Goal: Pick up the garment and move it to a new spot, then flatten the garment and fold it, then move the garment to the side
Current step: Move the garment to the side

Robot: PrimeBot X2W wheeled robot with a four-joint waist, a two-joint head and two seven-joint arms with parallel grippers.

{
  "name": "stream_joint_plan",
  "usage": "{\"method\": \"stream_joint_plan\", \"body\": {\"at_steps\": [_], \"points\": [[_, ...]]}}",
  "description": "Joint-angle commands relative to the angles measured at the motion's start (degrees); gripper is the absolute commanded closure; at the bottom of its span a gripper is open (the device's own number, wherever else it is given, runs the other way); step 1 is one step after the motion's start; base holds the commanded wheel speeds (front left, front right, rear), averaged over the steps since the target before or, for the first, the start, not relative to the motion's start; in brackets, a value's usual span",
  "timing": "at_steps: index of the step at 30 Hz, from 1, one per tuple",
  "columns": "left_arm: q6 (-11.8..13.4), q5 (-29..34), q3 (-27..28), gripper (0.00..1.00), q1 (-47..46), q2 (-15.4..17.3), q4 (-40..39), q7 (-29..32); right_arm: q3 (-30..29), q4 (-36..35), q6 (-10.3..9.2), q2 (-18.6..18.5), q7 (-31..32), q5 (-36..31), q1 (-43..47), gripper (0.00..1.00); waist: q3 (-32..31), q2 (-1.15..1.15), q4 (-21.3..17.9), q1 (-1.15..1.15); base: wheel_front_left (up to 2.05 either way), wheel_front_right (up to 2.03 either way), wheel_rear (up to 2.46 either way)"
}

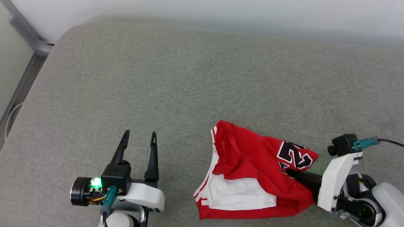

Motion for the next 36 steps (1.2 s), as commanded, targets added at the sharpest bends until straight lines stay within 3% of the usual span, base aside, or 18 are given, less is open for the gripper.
{"method": "stream_joint_plan", "body": {"at_steps": [1,12,21,28,36], "points": [[-0.2,0.1,0.2,0.00,0.5,0.0,0.0,-0.3,1.0,-0.9,-0.03,-0.7,-1.3,-0.2,-1.0,1.00,-0.6,0.00,-0.5,0.00,0.00,0.00,0.00],[-0.1,0.4,2.2,0.00,2.8,0.7,-0.9,-0.3,7.3,-7.7,-0.03,-11.0,-10.4,-8.6,-5.3,1.00,-2.8,0.00,-7.7,0.00,0.00,0.00,0.00],[-0.2,1.0,3.3,0.00,2.3,1.3,-2.3,-0.2,9.6,-9.7,-0.04,-18.9,-11.7,-13.3,-11.1,1.00,-1.1,0.00,-16.3,0.00,0.00,0.00,0.00],[-0.1,1.8,3.4,0.00,0.4,2.1,-3.8,-0.2,8.2,-6.0,-0.05,-22.3,-13.1,-14.8,-16.9,1.00,3.1,0.00,-19.9,0.00,0.00,0.00,0.00],[-0.3,2.7,2.8,0.00,-3.4,2.8,-6.6,-0.2,6.5,3.9,-0.06,-28.2,-14.6,-18.9,-23.6,1.00,10.8,0.00,-18.7,0.00,0.00,0.00,0.00]]}}
